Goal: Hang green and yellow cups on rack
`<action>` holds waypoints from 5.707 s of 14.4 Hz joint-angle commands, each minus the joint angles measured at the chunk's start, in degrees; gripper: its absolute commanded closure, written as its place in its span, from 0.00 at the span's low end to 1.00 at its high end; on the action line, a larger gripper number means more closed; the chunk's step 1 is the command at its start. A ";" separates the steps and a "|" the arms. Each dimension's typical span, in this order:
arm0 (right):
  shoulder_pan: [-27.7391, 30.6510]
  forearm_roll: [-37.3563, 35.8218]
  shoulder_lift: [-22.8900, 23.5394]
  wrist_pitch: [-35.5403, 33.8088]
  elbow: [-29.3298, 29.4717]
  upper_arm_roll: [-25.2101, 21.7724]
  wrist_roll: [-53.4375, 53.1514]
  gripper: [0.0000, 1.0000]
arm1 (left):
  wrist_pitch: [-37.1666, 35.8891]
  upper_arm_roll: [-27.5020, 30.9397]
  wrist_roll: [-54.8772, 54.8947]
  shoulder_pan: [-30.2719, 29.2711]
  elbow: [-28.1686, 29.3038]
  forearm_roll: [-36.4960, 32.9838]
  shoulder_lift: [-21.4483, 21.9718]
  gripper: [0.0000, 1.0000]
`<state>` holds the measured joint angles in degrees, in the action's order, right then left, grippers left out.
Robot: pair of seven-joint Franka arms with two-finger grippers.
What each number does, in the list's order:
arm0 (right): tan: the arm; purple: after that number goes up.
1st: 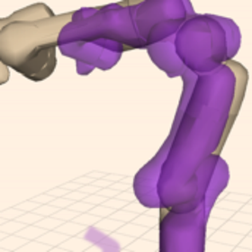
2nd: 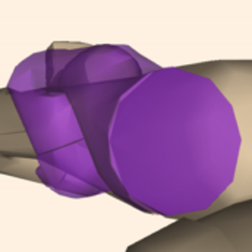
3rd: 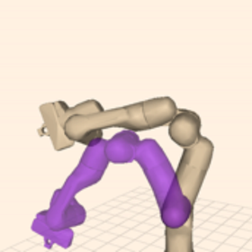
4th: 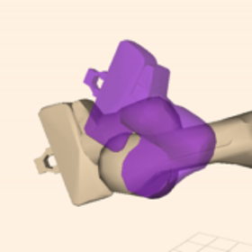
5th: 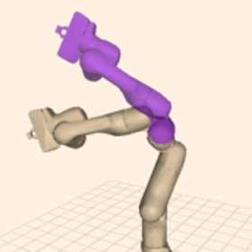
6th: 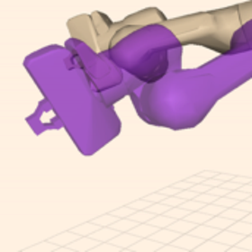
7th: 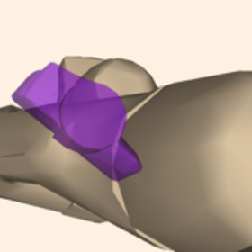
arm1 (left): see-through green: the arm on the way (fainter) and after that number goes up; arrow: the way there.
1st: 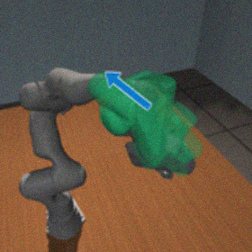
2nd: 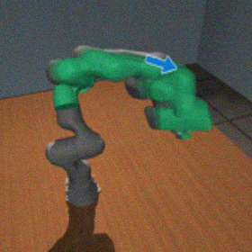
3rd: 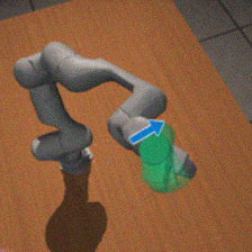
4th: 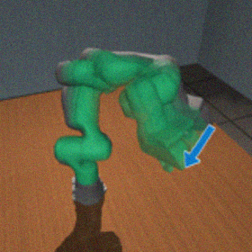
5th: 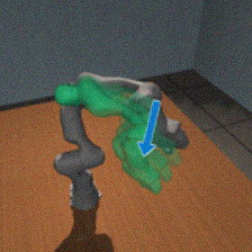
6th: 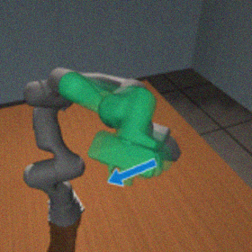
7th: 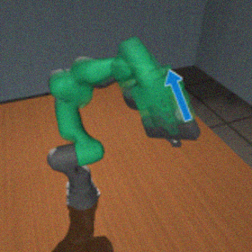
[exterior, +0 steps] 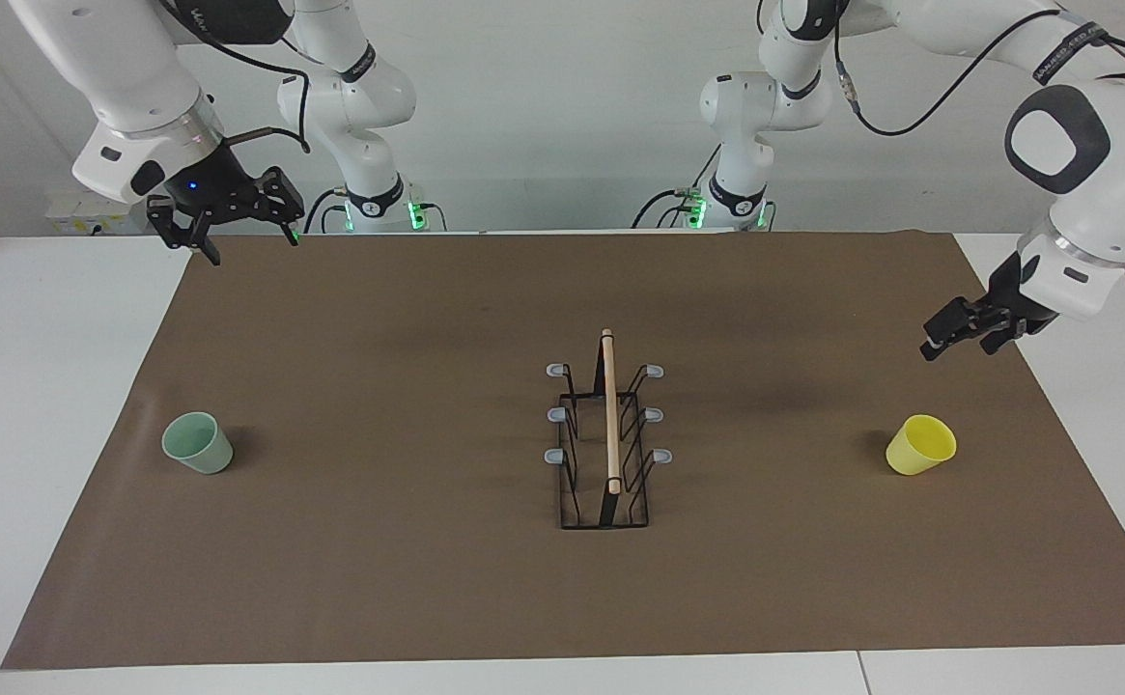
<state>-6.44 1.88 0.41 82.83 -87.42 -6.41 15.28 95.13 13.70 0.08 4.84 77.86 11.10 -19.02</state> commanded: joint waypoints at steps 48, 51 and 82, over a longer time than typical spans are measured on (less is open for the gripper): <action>-7.99 -78.15 21.83 36.17 -32.72 0.26 21.84 0.00 | 22.82 7.22 -51.33 -4.49 27.44 57.80 -10.07 0.90; -6.05 -84.04 22.35 39.59 -34.40 0.17 20.06 0.00 | 23.35 7.13 -50.53 -4.40 24.99 57.71 -9.98 1.00; 5.91 -85.69 18.24 57.70 -32.73 0.43 31.54 1.00 | 38.45 -15.45 -49.56 1.23 19.60 -3.36 8.72 1.00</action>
<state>-2.38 -89.61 21.84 137.33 -119.73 -6.54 40.67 130.33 -0.45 -51.37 5.85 92.57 10.46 -14.29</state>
